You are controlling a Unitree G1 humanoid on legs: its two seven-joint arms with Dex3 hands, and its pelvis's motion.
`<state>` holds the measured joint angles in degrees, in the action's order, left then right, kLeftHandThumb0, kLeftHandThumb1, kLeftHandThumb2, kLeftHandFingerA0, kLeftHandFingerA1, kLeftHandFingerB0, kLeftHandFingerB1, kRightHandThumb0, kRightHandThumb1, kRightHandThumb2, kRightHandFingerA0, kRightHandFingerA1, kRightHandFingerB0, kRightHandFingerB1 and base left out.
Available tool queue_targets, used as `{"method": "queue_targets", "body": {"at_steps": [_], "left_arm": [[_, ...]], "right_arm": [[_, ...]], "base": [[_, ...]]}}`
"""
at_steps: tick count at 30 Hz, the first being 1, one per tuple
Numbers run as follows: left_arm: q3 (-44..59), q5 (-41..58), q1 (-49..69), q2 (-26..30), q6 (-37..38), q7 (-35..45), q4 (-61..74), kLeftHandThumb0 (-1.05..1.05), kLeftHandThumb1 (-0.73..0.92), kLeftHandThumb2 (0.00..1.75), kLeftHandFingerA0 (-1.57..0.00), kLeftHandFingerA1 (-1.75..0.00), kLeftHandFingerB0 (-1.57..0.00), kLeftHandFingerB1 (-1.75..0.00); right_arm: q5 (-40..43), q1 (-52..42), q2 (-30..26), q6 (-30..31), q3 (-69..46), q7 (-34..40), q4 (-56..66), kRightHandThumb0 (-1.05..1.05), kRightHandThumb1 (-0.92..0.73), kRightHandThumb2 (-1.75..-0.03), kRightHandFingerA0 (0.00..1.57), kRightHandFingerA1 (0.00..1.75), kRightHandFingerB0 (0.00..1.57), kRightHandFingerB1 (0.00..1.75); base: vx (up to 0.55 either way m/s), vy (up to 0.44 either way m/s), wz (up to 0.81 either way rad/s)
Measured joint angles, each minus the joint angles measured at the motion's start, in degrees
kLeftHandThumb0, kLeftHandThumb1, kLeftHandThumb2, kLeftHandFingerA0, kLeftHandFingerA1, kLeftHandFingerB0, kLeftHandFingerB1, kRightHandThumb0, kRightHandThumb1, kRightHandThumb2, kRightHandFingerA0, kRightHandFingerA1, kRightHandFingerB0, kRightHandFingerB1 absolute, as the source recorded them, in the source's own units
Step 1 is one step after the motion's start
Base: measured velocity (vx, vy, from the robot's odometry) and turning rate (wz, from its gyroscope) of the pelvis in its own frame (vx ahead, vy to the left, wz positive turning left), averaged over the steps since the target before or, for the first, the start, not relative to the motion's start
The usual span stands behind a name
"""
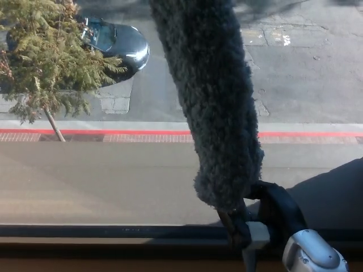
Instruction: Pick up a grey duster using the right hand and walk towards the window and then clean the window using the duster
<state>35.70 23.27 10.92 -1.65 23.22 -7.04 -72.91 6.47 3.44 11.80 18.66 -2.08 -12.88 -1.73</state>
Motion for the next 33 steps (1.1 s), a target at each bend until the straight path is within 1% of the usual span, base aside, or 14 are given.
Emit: {"method": "queue_targets", "body": {"at_steps": [4,5,8,9,10,13,14,15,19,26,28,29,32,33], "left_arm": [[0.1,0.0,-0.1,-0.2,0.0,0.0,0.0,-0.12,0.61,0.93,-1.03,-1.18,-0.86,-0.94],[0.1,0.0,-0.1,-0.2,0.0,0.0,0.0,-0.14,0.57,0.98,-1.08,-1.16,-0.89,-0.95],[0.1,0.1,-0.2,-0.3,0.0,0.0,0.0,-0.13,0.61,0.91,-1.02,-1.19,-0.86,-0.95],[0.1,0.1,-0.2,-0.4,0.0,0.0,0.0,-0.12,0.61,0.90,-1.02,-1.19,-0.85,-0.95],[0.1,0.1,-0.2,-0.4,0.0,0.0,0.0,-0.13,0.61,0.90,-1.01,-1.20,-0.85,-0.96],[0.2,0.1,-0.2,-0.5,0.0,0.1,0.0,-0.15,0.55,1.01,-1.05,-1.16,-0.89,-0.97],[0.2,0.1,-0.2,-0.5,0.0,0.1,0.0,-0.13,0.60,0.94,-1.00,-1.20,-0.86,-0.94],[0.3,0.1,-0.2,-0.6,0.0,0.1,0.0,-0.15,0.63,0.91,-0.98,-1.20,-0.84,-0.92],[0.3,0.1,-0.3,-0.9,0.0,0.1,0.1,-0.14,0.63,0.87,-1.02,-1.20,-0.83,-0.92],[0.3,0.1,-0.6,-1.6,0.0,0.1,0.0,-0.16,0.64,0.81,-0.98,-1.20,-0.84,-0.92],[0.3,0.1,-0.8,-1.7,0.0,0.1,0.0,-0.15,0.62,0.87,-0.98,-1.20,-0.82,-0.91],[0.4,0.1,-0.8,-1.6,0.0,0.1,0.0,-0.17,0.65,0.84,-0.98,-1.19,-0.81,-0.91],[0.4,0.1,-0.9,-1.4,-0.2,0.1,0.1,-0.15,0.65,0.87,-0.98,-1.19,-0.82,-0.91],[0.6,0.1,-0.8,-0.8,-0.2,0.0,0.3,-0.14,0.64,0.86,-1.00,-1.19,-0.85,-0.95]], "right_arm": [[3.5,-1.3,0.0,0.0,-4.9,0.1,4.0,-0.59,-0.67,-0.99,1.05,1.75,0.84,1.53],[4.5,-1.4,0.0,0.0,-6.0,0.0,4.7,-0.53,-0.79,-0.74,1.01,1.75,0.82,1.45],[6.9,-1.5,0.0,0.2,-8.6,0.0,6.0,-0.50,-0.71,-0.81,1.00,1.75,0.79,1.59],[8.0,-1.5,-0.1,0.3,-9.8,-0.1,6.5,-0.47,-0.77,-0.76,0.98,1.75,0.74,1.63],[8.7,-1.5,-0.1,0.4,-10.5,-0.1,6.7,-0.45,-0.73,-0.85,0.96,1.75,0.66,1.72],[11.5,-1.5,0.0,0.9,-13.7,0.0,7.3,-0.43,-0.76,-0.78,0.94,1.75,0.62,1.73],[11.9,-1.4,0.0,0.9,-14.1,0.0,7.3,-0.42,-0.75,-0.83,0.93,1.75,0.63,1.73],[13.0,-1.3,0.0,1.2,-15.3,0.0,7.3,-0.42,-0.81,-0.72,0.94,1.75,0.66,1.71],[16.9,-0.7,0.1,2.3,-19.1,0.4,7.4,-0.49,-0.77,-0.63,0.97,1.75,0.68,1.63],[23.1,-0.1,0.4,4.5,-25.5,2.0,7.5,-0.48,-0.75,-0.63,0.99,1.75,0.66,1.72],[25.2,-0.2,0.5,5.4,-26.8,2.4,7.8,-0.51,-0.82,-0.64,0.99,1.75,0.72,1.68],[25.8,-0.4,0.5,5.8,-26.9,2.5,8.5,-0.44,-0.61,-1.07,1.04,1.75,0.84,1.60],[27.9,-5.2,0.3,7.5,-23.9,2.3,13.9,-0.46,-0.56,-1.09,1.05,1.75,0.83,1.56],[27.9,-7.6,0.2,8.1,-21.7,2.0,15.7,-0.43,-0.52,-1.21,1.10,1.75,0.80,1.62]], "base": [[0.00,0.000,0.00],[0.00,0.000,0.00],[0.00,0.000,0.00],[0.00,0.000,0.00],[0.00,0.000,0.00],[0.00,0.000,0.00],[0.00,0.000,0.00],[0.00,0.000,0.00],[0.00,0.000,-0.03],[-0.03,-0.009,-0.03],[-0.03,0.135,-0.13],[-0.02,0.161,-0.17],[-0.02,0.171,-0.01],[-0.02,0.136,-0.37]]}}
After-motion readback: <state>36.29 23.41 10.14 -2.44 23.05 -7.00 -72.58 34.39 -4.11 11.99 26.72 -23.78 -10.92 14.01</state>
